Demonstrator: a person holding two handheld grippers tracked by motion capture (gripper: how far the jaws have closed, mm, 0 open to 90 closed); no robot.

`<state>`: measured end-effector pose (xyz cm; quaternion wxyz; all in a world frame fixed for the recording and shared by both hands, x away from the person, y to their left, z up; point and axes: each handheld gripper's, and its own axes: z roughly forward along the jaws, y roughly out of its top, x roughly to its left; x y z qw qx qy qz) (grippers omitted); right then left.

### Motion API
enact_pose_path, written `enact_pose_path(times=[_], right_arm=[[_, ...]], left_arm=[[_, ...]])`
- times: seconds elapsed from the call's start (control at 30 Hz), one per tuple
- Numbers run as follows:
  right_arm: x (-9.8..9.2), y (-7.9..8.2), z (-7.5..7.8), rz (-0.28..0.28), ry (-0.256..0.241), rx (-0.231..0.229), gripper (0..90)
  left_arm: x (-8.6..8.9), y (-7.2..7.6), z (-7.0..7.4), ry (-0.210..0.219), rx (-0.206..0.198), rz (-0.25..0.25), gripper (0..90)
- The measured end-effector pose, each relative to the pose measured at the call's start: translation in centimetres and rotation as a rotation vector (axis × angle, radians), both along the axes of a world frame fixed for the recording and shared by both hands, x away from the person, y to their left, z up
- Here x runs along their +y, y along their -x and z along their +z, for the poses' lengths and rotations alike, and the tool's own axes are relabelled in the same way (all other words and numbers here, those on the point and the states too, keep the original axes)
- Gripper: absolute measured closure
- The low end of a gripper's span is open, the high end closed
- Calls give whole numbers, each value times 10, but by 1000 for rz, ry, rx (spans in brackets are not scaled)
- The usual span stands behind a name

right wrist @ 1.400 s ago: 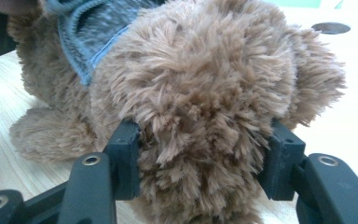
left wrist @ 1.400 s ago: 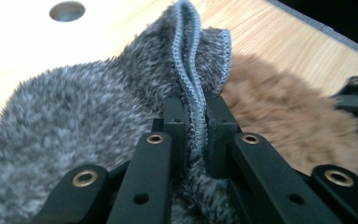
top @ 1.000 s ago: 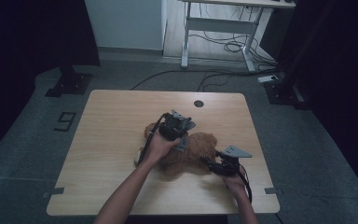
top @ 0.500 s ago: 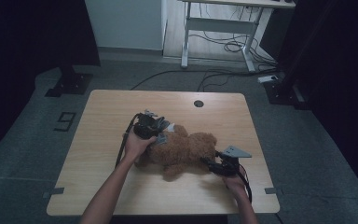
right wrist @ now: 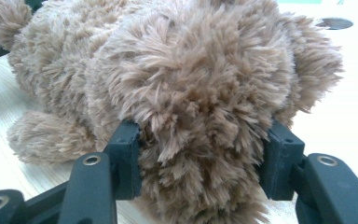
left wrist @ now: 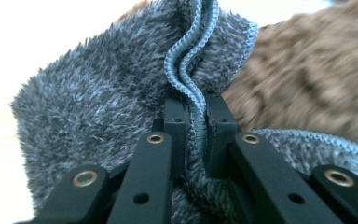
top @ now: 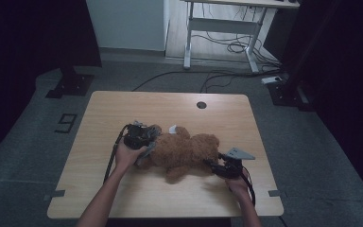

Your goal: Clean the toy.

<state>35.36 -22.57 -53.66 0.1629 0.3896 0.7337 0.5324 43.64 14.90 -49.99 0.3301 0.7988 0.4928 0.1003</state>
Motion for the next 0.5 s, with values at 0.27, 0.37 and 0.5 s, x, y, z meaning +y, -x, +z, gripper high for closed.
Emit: enact_pose_path(times=[0.27,0.37,0.5], right_arm=[[0,-1,-1,0,1,0,431],[0,-1,-1,0,0,0,431],[0,-2,-1,0,1,0,430]], left_arm=[[19,12,1,56,-20,20,811],[16,13,17,71,-50,8,812],[-9,20,59,83,-137,-67,811]])
